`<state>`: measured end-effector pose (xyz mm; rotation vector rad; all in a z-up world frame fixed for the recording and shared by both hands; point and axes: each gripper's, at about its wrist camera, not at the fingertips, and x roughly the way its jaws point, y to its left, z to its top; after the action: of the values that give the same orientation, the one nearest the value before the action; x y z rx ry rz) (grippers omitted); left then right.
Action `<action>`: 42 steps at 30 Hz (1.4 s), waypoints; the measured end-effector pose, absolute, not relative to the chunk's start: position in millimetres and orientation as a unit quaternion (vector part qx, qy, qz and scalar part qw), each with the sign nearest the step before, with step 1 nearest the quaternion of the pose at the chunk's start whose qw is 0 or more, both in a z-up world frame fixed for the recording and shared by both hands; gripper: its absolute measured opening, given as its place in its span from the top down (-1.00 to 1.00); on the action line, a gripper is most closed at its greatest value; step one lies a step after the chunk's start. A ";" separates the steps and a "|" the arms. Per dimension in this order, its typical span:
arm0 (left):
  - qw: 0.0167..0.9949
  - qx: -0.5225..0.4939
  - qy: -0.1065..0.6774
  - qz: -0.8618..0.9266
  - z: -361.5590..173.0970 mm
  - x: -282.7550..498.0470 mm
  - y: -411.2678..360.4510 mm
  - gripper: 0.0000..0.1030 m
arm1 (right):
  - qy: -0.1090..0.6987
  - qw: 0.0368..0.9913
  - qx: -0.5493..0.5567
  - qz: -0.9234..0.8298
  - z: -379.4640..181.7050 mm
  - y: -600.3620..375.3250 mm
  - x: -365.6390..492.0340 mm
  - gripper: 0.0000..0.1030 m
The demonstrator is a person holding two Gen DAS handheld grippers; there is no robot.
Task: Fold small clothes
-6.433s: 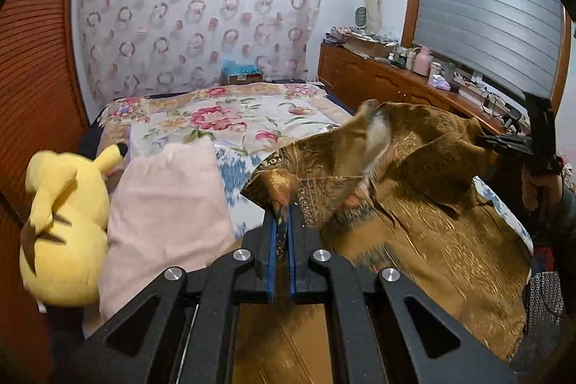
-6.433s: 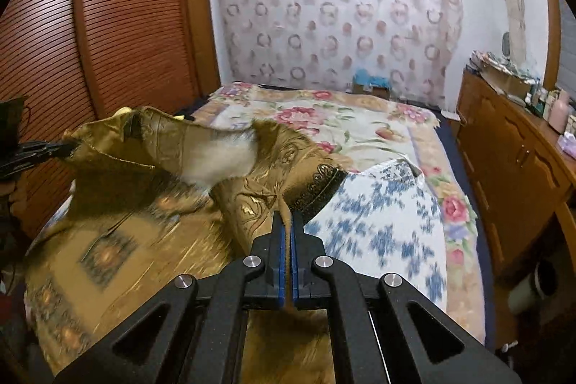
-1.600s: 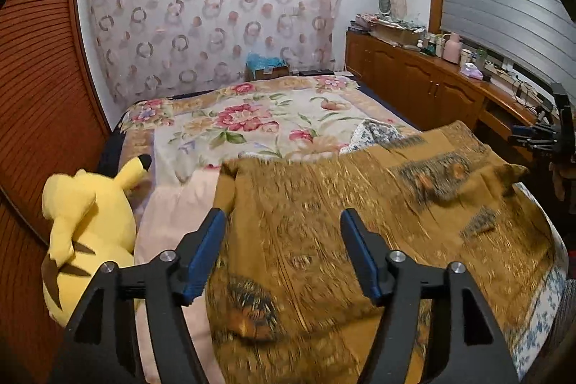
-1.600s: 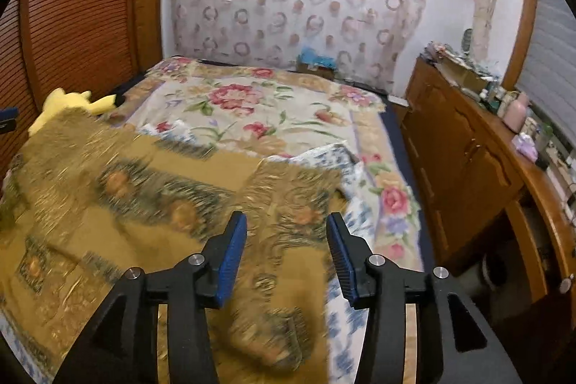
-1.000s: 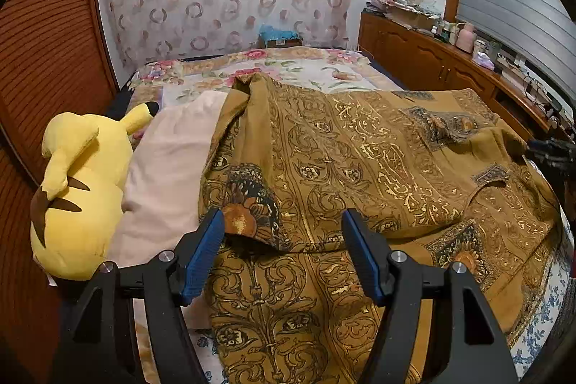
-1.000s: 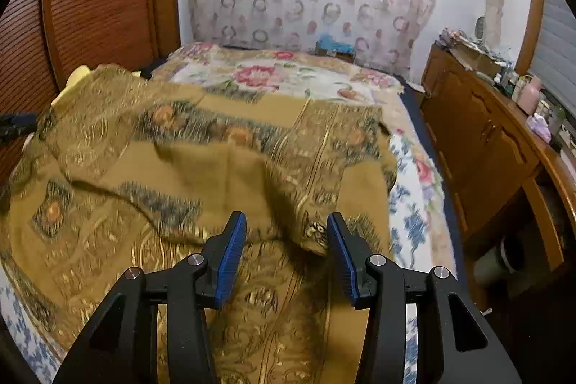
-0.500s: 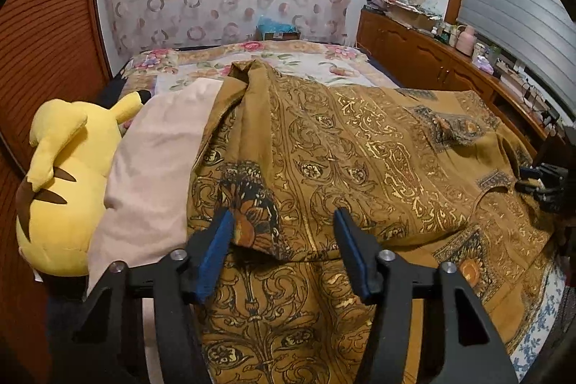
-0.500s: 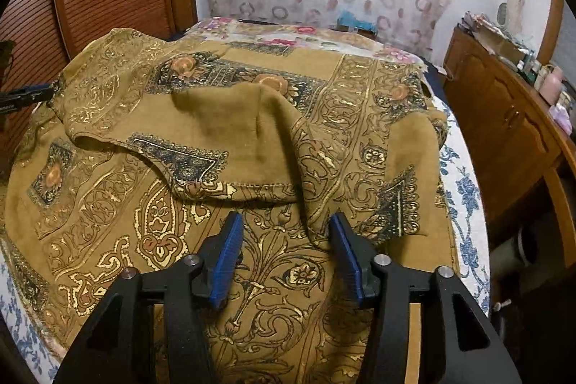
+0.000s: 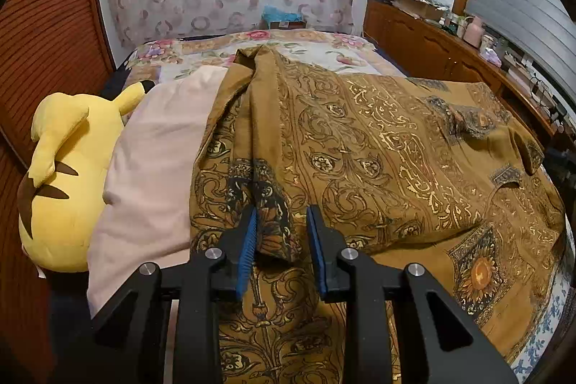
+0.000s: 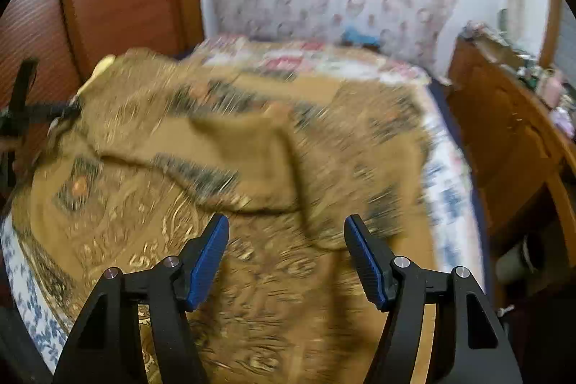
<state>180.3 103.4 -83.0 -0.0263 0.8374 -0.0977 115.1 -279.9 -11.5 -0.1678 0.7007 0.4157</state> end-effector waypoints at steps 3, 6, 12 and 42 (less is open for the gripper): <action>0.914 -0.018 0.401 -0.051 -81.3 179.8 102.6 0.45 | 0.326 0.926 -0.063 0.178 5.8 -303.8 119.0 -0.33; 0.915 -0.019 0.398 -0.056 -80.8 178.8 100.8 0.62 | 0.327 0.932 -0.050 0.149 12.6 -324.5 129.8 -0.20; 0.920 -0.015 0.387 -0.061 -76.3 174.1 96.5 0.93 | 0.380 0.914 -0.041 0.138 -13.7 -326.0 158.3 0.18; 0.927 -0.064 0.352 -0.113 -48.4 14.9 98.1 0.92 | 0.330 0.926 -0.079 0.165 39.5 -368.6 26.5 0.95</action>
<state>14.9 98.1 -48.4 -0.1314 0.7210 -0.2311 26.5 -368.6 39.5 -0.1630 0.6772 0.3379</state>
